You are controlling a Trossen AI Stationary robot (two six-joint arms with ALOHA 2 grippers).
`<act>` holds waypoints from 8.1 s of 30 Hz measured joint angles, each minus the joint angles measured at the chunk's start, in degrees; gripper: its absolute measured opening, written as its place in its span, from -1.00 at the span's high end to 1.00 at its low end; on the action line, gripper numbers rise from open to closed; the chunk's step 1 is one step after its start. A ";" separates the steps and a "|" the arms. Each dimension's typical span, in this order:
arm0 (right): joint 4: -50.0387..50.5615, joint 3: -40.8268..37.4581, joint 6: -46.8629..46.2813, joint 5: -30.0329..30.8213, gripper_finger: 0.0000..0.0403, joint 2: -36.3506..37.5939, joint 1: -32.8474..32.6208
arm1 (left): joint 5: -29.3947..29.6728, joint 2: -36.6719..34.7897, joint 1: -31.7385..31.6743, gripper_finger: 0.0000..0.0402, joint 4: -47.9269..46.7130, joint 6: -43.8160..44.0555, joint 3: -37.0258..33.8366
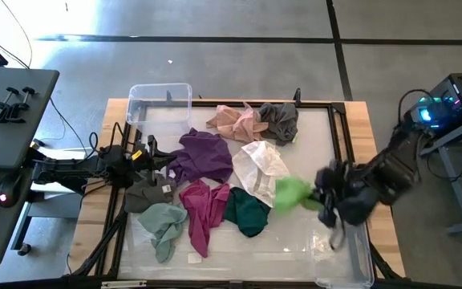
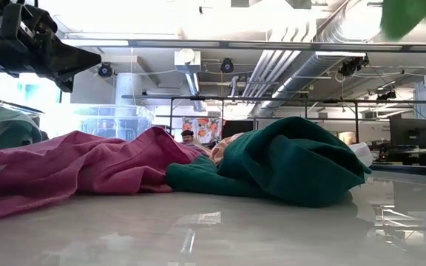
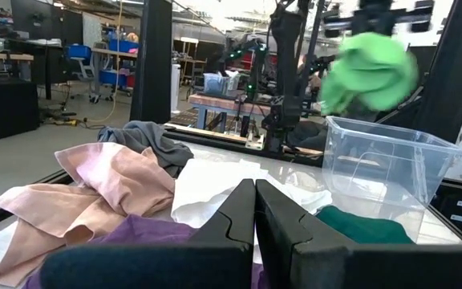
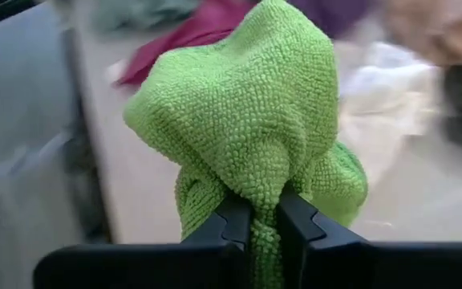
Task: Sort microfiber towel by color & place in baskets
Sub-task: Put the green microfiber towel into the bottom transparent bin, then put the white towel into the bottom transparent bin
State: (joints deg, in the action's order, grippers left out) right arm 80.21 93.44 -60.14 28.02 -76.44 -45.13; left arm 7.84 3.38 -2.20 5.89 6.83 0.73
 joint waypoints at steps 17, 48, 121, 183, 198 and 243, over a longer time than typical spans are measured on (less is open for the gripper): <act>9.68 15.95 -29.15 -20.80 0.91 -22.14 -18.33 | 0.00 0.00 0.00 1.00 0.57 0.02 -0.02; 8.67 -7.57 -47.95 -35.03 -0.01 -11.02 -19.00 | -0.22 0.00 0.00 1.00 1.82 2.28 -0.02; -64.69 -45.34 28.02 -6.13 0.05 -24.20 49.23 | 0.03 0.00 0.02 1.00 3.30 1.57 -0.02; -0.40 -25.31 -36.08 -30.17 0.94 1.26 -14.02 | -0.17 0.00 0.00 1.00 2.93 3.08 -0.02; -21.32 -39.36 -33.40 -28.56 0.72 1.28 -9.94 | -0.15 0.00 0.00 1.00 2.97 3.06 -0.02; -32.29 -46.54 -34.88 -35.64 0.83 0.93 -9.59 | 0.28 0.00 0.00 1.00 3.39 3.44 -0.02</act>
State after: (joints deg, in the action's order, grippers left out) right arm 47.92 46.89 -95.02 -7.62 -75.50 -54.71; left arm 8.12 3.38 -2.20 9.28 10.27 0.71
